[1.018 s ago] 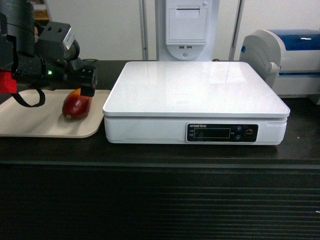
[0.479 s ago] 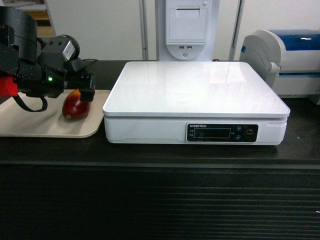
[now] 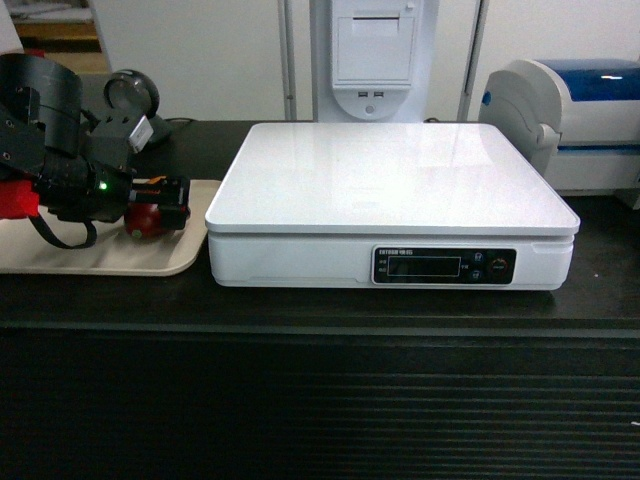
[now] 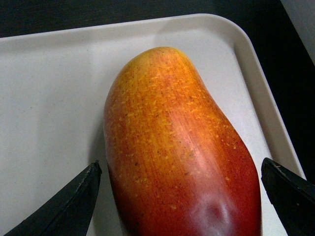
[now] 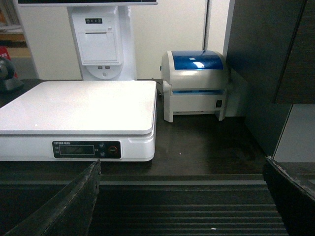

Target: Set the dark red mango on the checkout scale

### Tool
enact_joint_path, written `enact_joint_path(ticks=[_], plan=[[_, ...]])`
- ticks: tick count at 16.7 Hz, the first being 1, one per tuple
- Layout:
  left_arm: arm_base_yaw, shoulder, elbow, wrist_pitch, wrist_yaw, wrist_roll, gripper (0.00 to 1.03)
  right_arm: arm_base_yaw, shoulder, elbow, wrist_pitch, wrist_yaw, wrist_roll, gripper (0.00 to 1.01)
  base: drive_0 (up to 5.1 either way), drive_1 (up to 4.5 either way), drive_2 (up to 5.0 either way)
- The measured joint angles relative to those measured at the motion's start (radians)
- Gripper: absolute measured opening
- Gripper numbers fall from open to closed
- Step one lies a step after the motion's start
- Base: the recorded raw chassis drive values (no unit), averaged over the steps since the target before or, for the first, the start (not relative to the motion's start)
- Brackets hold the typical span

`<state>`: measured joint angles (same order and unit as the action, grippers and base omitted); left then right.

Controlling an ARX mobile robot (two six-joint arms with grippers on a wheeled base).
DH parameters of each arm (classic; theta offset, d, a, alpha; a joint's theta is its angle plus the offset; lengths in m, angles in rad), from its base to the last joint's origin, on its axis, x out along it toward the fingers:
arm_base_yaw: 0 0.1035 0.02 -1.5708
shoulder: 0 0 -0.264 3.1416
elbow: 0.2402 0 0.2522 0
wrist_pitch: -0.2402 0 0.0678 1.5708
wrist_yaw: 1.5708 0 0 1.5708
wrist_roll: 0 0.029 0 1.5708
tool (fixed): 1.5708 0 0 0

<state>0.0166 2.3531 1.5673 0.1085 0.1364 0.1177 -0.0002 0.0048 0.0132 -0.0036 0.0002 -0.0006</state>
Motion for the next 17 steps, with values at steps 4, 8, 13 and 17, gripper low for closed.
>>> enact_joint_path(ticks=[4, 8, 13, 17], plan=[[0.000, 0.002, 0.004, 0.008, 0.005, 0.011, 0.65, 0.000, 0.000, 0.000, 0.000, 0.000, 0.000, 0.98, 0.0, 0.00, 0.0], [0.000, -0.015, -0.030, 0.035, 0.002, 0.014, 0.64, 0.000, 0.000, 0.000, 0.000, 0.000, 0.000, 0.98, 0.0, 0.00, 0.0], [-0.040, -0.261, -0.220, 0.155, -0.016, -0.016, 0.64, 0.000, 0.000, 0.000, 0.000, 0.000, 0.000, 0.98, 0.0, 0.00, 0.0], [-0.193, -0.506, -0.399, 0.231, -0.033, -0.061, 0.63, 0.000, 0.000, 0.000, 0.000, 0.000, 0.000, 0.98, 0.0, 0.00, 0.0]])
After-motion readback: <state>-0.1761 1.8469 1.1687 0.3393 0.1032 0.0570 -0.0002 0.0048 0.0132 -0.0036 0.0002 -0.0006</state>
